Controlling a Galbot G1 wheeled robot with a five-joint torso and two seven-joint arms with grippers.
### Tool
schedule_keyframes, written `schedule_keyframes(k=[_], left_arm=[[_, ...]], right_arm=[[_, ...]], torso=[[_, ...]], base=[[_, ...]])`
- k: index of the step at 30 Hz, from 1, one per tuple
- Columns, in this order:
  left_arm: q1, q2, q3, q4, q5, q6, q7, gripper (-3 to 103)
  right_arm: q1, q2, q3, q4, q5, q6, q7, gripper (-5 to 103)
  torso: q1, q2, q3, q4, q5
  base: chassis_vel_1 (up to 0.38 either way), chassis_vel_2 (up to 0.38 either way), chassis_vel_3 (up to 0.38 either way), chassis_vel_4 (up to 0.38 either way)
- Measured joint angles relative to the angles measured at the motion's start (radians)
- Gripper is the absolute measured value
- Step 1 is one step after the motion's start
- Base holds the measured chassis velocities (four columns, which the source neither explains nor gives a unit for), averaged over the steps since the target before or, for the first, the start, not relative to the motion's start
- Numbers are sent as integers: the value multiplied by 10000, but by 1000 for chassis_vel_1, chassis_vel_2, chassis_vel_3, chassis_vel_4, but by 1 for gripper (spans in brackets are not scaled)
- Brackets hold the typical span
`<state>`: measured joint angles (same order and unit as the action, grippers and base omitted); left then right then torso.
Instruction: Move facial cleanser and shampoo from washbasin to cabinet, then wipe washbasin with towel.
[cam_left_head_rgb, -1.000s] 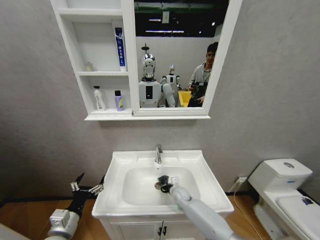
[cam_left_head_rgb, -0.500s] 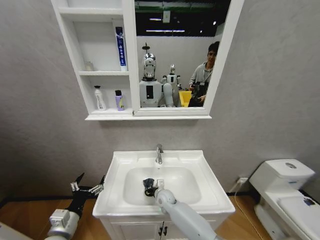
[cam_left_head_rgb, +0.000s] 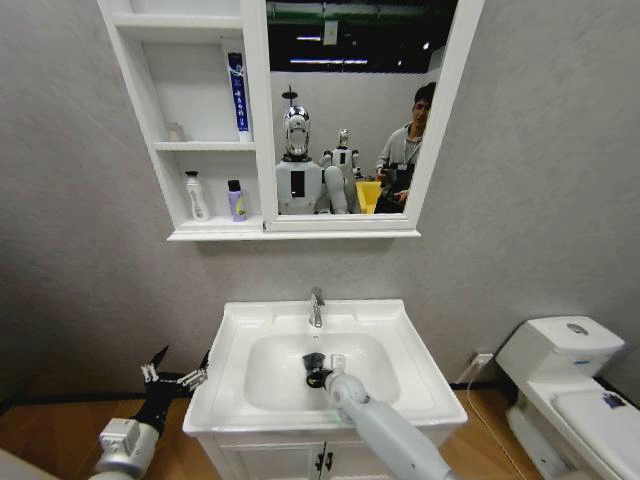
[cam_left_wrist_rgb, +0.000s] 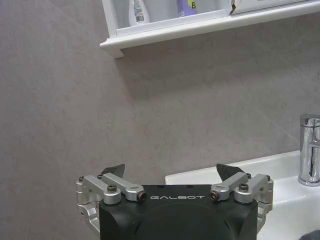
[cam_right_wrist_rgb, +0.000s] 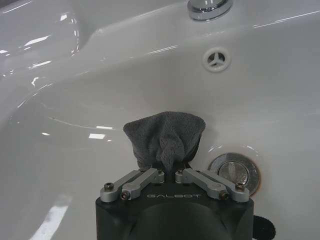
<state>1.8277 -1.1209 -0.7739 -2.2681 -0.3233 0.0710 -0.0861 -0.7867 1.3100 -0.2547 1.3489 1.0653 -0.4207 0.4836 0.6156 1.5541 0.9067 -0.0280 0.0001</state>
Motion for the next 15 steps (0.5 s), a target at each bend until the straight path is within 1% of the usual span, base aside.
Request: schedule_keyframes(k=[3,4,5,7,8,9,11,12,13,14,15], left_arm=[[0,0,0,0,0,0,-1,100],[0,0,0,0,0,0,-1,100],[0,0,0,0,0,0,0,100],[0,0,0,0,0,0,0,100],[0,0,0,0,0,0,0,100],[0,0,0,0,0,0,0,100],[0,0,0,0,0,0,0,100],[0,0,0,0,0,0,0,100],[0,0,0,0,0,0,0,100],[0,0,0,0,0,0,0,100],[0,0,0,0,0,0,0,100]], right_arm=[[-368,-439,260,70,-994,-129,215,4],[-368,-439,260,70,-994,-129,215,4],[-485,-601,368,129,-1039,-214,220,4],[-581,-721,516,205,-716,-282,218,4],[-581,-721,516,205,-716,-282,218,4],[-582,-671,550,206,-415,-179,142,4],[-582,-647,551,206,-350,-128,104,4],[-561,-482,539,207,-115,8,-60,4],[-468,-312,498,149,-190,35,-35,4],[-468,-312,498,149,-190,35,-35,4],[-406,-254,461,39,-456,4,76,4]], torso=[[-1,0,0,-11,-3],[-1,0,0,-11,-3],[-1,0,0,-15,-4],[-3,2,-2,-11,-2],[-3,2,-2,-11,-2],[-2,2,-2,-11,-5],[-2,2,-2,-11,-6],[-2,1,-1,-9,2],[-2,2,-1,-3,1],[-2,2,-1,-3,1],[-2,1,-2,-2,1]], base=[[0,0,0,0],[0,0,0,0],[0,0,0,0],[0,0,0,0],[0,0,0,0],[0,0,0,0],[0,0,0,0],[0,0,0,0],[0,0,0,0],[0,0,0,0],[0,0,0,0]])
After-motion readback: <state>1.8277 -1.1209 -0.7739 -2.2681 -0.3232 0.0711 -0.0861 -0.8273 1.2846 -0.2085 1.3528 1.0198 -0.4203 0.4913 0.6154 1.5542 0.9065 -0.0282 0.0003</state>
